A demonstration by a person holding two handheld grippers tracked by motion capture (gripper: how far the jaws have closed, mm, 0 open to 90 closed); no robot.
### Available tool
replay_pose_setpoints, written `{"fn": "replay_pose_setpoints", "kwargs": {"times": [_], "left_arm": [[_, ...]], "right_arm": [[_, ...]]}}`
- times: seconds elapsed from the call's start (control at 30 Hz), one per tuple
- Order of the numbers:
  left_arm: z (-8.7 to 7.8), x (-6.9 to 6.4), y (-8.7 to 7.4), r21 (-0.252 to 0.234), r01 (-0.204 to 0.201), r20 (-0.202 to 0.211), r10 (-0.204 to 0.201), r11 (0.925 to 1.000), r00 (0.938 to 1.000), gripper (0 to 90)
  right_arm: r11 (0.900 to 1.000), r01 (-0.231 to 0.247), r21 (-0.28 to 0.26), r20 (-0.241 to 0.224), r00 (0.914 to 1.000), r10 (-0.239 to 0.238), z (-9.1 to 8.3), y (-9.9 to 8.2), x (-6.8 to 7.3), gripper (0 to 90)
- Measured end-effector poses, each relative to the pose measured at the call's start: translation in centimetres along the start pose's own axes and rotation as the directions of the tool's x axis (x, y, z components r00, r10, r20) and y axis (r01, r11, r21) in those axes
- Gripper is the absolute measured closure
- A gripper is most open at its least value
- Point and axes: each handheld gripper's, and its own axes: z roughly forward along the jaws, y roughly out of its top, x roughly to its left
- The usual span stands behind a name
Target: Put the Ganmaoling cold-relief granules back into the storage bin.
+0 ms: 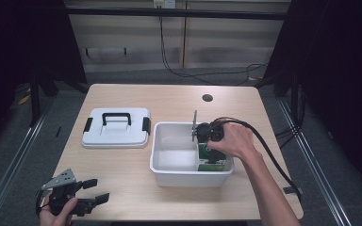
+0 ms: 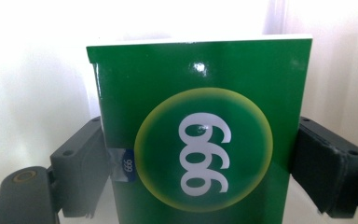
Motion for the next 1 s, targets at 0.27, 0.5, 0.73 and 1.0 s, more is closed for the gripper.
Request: {"fn": "replay_pose_setpoints", "kwargs": {"times": [0.27,0.5,0.73,1.0], "left_arm": [[0.0,0.0,0.0,-0.001,-0.002,0.001,0.002,1.0,1.0,18.3],[0.0,0.1,0.0,0.001,-0.001,-0.001,0.001,1.0,1.0,18.3],[0.0,0.1,0.0,0.0,-0.001,0.0,0.001,1.0,1.0,18.3],[0.0,0.1,0.0,0.001,-0.001,0.001,0.001,1.0,1.0,18.3]], "right_arm": [[0.9998,-0.003,0.02,0.004,1.0,0.003,0.7,0.3,-0.1,13.2],[0.9997,0.0,0.026,-0.019,0.9998,0.0,1.1,0.5,-0.3,12.9],[0.9995,-0.004,0.032,-0.011,0.9999,0.005,1.2,0.5,-0.2,12.5],[0.9994,-0.007,0.033,-0.007,1.0,0.007,1.4,0.5,-0.2,11.7]]}}
